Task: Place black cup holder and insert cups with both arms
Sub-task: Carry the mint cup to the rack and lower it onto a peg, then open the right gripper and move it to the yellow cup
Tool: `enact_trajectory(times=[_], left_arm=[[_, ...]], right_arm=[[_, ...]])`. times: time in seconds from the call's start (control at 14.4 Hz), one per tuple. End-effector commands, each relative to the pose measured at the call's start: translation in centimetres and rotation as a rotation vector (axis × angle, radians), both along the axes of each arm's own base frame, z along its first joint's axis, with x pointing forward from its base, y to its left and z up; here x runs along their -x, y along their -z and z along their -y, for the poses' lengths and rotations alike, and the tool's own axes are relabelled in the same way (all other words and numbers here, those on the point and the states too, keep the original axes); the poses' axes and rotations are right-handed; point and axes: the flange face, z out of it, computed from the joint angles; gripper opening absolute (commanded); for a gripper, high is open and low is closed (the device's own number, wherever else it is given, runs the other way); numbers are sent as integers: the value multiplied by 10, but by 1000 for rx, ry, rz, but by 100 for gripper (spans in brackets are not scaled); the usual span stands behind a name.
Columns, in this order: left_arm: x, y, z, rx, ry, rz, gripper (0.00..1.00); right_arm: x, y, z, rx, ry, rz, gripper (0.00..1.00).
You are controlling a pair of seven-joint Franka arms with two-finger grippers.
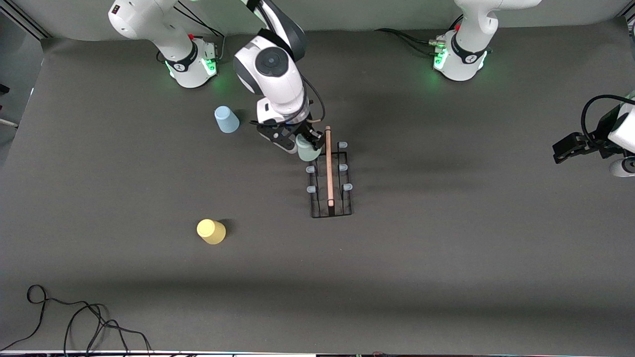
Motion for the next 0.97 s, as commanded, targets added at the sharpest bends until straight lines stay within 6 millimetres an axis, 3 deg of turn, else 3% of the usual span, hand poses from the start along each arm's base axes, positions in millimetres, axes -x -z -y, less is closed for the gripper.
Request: enact_trajectory(times=[0.0,0.28,0.42,0.62,0.9], left_arm=[[-1,-4,9,4,9,6,100],[-1,0,17,65,6,-5,100],[0,4,27,57,25,-21,100],[-4,9,33,52,38,-21,100],[-11,9,30,23,56,16,100]], right_arm=[[-7,-2,-10,4,28,14,99],[-18,-30,-6,-6,26,19,100],[-35,-53,8,13,-2,12,100],[-75,-76,54,56,-107,12,100],[-140,-66,145,92,-282,34,100]])
